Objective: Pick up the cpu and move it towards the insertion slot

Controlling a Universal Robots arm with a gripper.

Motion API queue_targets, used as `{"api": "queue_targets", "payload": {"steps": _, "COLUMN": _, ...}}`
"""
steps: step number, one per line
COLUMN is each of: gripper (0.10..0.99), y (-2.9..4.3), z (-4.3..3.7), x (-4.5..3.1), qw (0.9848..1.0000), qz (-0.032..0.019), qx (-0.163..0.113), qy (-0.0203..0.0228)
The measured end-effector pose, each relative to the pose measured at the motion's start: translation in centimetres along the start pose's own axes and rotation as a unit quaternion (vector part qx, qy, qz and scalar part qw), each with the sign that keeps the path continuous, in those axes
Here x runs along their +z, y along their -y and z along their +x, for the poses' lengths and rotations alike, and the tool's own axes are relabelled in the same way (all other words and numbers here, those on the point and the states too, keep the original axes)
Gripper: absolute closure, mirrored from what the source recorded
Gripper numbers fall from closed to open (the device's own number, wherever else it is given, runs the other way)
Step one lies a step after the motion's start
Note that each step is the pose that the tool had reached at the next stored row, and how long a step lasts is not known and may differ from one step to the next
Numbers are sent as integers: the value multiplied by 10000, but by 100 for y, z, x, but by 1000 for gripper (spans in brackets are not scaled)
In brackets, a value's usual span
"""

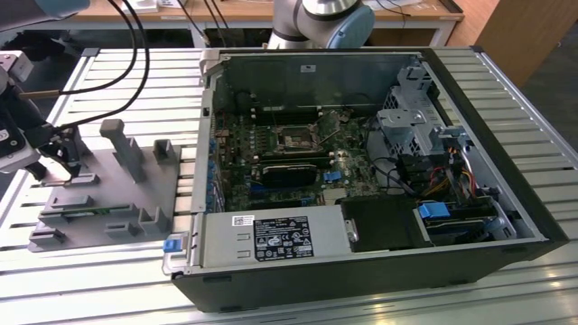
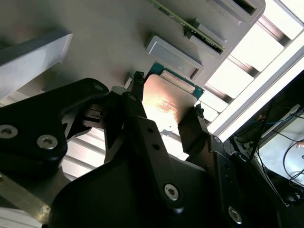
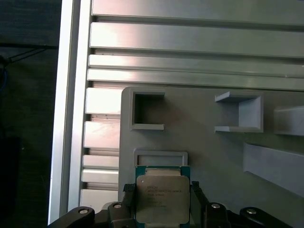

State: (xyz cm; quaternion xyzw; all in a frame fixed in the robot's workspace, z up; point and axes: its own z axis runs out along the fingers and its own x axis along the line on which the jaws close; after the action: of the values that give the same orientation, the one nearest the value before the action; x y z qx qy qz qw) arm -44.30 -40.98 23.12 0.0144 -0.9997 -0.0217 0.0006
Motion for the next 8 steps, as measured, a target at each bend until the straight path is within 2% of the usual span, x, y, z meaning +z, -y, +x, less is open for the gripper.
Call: {"api": "queue_targets", "payload": {"steps": 8, "gripper": 545, "y": -1, "z": 0, "x": -16, "qw": 10000, "qz": 0, "qx": 0, "qy": 0}}
